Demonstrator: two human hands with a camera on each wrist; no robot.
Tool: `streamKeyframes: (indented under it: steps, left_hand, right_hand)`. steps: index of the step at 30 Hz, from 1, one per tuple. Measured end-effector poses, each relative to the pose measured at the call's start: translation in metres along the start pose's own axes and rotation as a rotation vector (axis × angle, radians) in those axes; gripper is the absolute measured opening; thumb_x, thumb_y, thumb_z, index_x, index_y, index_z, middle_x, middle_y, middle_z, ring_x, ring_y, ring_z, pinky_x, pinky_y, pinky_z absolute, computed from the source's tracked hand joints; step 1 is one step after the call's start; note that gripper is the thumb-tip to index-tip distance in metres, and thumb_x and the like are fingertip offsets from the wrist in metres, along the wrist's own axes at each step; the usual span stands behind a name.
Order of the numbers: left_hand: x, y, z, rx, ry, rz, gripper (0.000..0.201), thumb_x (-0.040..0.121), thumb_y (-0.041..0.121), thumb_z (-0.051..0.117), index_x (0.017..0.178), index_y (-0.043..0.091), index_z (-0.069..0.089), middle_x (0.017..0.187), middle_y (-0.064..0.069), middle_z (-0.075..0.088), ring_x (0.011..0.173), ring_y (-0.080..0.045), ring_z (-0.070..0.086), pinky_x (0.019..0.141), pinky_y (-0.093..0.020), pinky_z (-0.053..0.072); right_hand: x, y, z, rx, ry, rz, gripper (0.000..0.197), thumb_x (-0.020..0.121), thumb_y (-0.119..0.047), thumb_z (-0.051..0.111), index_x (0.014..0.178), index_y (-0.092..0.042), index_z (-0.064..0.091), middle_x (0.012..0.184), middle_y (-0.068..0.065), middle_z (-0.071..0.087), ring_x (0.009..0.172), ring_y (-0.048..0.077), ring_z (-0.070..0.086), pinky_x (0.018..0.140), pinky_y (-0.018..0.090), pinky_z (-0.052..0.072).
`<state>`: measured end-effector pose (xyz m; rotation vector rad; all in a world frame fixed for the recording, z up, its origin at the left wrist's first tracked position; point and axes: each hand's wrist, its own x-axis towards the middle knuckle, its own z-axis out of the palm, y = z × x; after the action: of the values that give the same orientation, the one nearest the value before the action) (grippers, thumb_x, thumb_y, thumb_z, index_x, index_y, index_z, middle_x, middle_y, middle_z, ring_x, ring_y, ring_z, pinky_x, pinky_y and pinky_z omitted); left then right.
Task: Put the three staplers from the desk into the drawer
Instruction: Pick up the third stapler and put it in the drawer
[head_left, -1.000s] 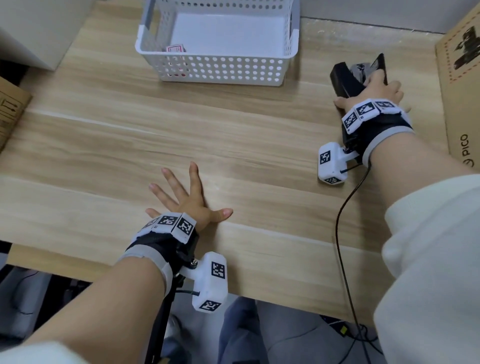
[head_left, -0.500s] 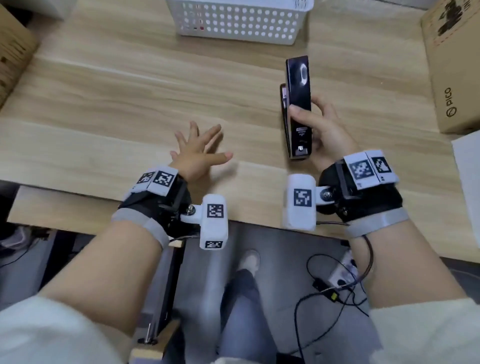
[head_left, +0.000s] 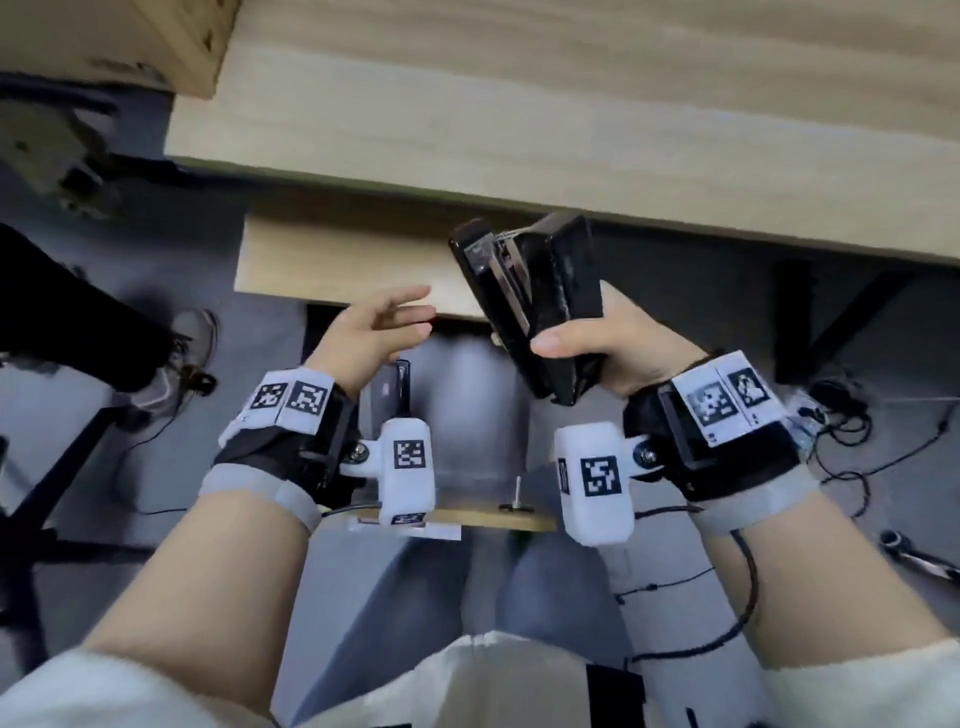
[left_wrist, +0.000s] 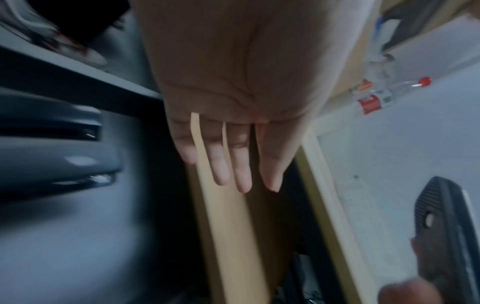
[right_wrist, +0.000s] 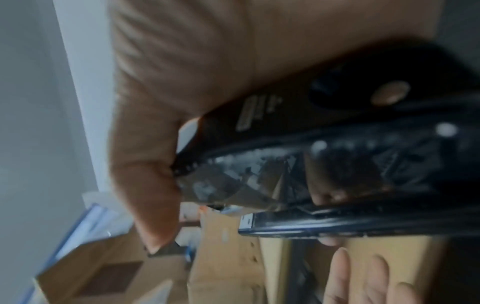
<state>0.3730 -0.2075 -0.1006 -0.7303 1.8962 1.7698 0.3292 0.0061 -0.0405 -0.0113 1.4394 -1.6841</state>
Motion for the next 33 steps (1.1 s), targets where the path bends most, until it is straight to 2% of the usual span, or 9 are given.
streamKeyframes:
  steps: [2, 5, 9, 11, 13, 19, 22, 28, 33]
  left_hand:
    - [-0.006, -0.028, -0.02, 0.0, 0.052, -0.065, 0.046, 0.087, -0.003, 0.054, 0.131, 0.01, 0.05, 0.108, 0.0, 0.06, 0.09, 0.003, 0.06, 0.063, -0.003, 0.045]
    - [-0.009, -0.069, -0.045, 0.043, 0.158, -0.134, 0.054, 0.083, -0.008, 0.057, 0.135, 0.002, 0.046, 0.12, -0.006, 0.052, 0.117, -0.014, 0.048, 0.094, -0.016, 0.039]
    - [-0.004, -0.121, -0.075, 0.343, 0.249, -0.305, 0.078, 0.074, 0.006, 0.072, 0.143, 0.017, 0.037, 0.149, -0.012, 0.038, 0.139, -0.026, 0.035, 0.115, -0.032, 0.028]
    - [-0.003, -0.141, -0.088, 0.545, 0.259, -0.461, 0.09, 0.069, 0.014, 0.077, 0.146, 0.024, 0.031, 0.149, -0.014, 0.036, 0.136, -0.032, 0.037, 0.114, -0.04, 0.03]
    - [-0.002, -0.155, -0.092, 0.582, 0.224, -0.597, 0.096, 0.066, 0.013, 0.079, 0.146, 0.021, 0.027, 0.145, -0.016, 0.041, 0.131, -0.035, 0.043, 0.112, -0.041, 0.034]
    - [0.005, -0.171, -0.087, 0.719, 0.121, -0.72, 0.118, 0.067, 0.014, 0.079, 0.15, 0.02, -0.004, 0.149, -0.018, 0.034, 0.134, -0.039, 0.038, 0.11, -0.049, 0.034]
    - [0.005, -0.171, -0.086, 0.781, 0.027, -0.753, 0.127, 0.07, 0.024, 0.078, 0.147, 0.02, -0.024, 0.159, -0.012, 0.014, 0.144, -0.035, 0.022, 0.116, -0.047, 0.023]
    - [0.0, -0.161, -0.083, 0.733, -0.027, -0.73, 0.124, 0.075, 0.02, 0.074, 0.145, 0.013, -0.028, 0.161, -0.011, -0.005, 0.147, -0.032, 0.01, 0.119, -0.041, 0.016]
    - [-0.004, -0.155, -0.082, 0.725, -0.042, -0.71, 0.119, 0.079, 0.019, 0.07, 0.145, 0.01, -0.028, 0.16, -0.011, -0.007, 0.148, -0.03, 0.006, 0.118, -0.036, 0.013]
  right_hand:
    - [0.012, 0.027, 0.018, -0.003, 0.018, 0.091, 0.054, 0.045, -0.019, 0.067, 0.097, -0.009, 0.059, 0.088, 0.014, 0.064, 0.094, 0.029, 0.058, 0.086, 0.039, 0.045]
    - [0.036, 0.066, 0.039, 0.011, 0.107, 0.282, 0.065, 0.043, -0.017, 0.066, 0.106, -0.006, 0.054, 0.096, 0.023, 0.058, 0.096, 0.033, 0.056, 0.091, 0.047, 0.045]
    - [0.062, 0.108, 0.052, -0.033, 0.243, 0.429, 0.027, 0.064, -0.006, 0.06, 0.087, -0.015, 0.049, 0.078, 0.01, 0.052, 0.072, 0.023, 0.053, 0.07, 0.034, 0.048]
    - [0.073, 0.123, 0.057, -0.112, 0.295, 0.478, 0.019, 0.072, -0.004, 0.059, 0.085, -0.014, 0.05, 0.071, 0.006, 0.05, 0.065, 0.019, 0.051, 0.065, 0.031, 0.046]
    - [0.083, 0.136, 0.061, -0.174, 0.358, 0.486, 0.017, 0.064, -0.008, 0.061, 0.075, -0.014, 0.05, 0.066, 0.004, 0.049, 0.063, 0.021, 0.05, 0.065, 0.031, 0.045]
    - [0.101, 0.158, 0.066, -0.313, 0.49, 0.549, 0.024, 0.078, -0.005, 0.054, 0.063, -0.016, 0.039, 0.062, 0.0, 0.039, 0.057, 0.015, 0.037, 0.042, 0.015, 0.036]
    - [0.105, 0.164, 0.068, -0.358, 0.527, 0.579, 0.009, 0.079, -0.01, 0.054, 0.075, -0.013, 0.047, 0.062, 0.0, 0.041, 0.055, 0.014, 0.038, 0.047, 0.022, 0.034]
    - [0.112, 0.173, 0.072, -0.394, 0.607, 0.608, 0.003, 0.081, -0.012, 0.055, 0.079, -0.014, 0.054, 0.058, 0.0, 0.046, 0.054, 0.018, 0.043, 0.046, 0.023, 0.03]
    - [0.118, 0.183, 0.071, -0.449, 0.553, 0.661, 0.027, 0.084, -0.013, 0.055, 0.106, 0.0, 0.063, 0.061, 0.001, 0.05, 0.051, 0.013, 0.045, 0.046, 0.022, 0.032]
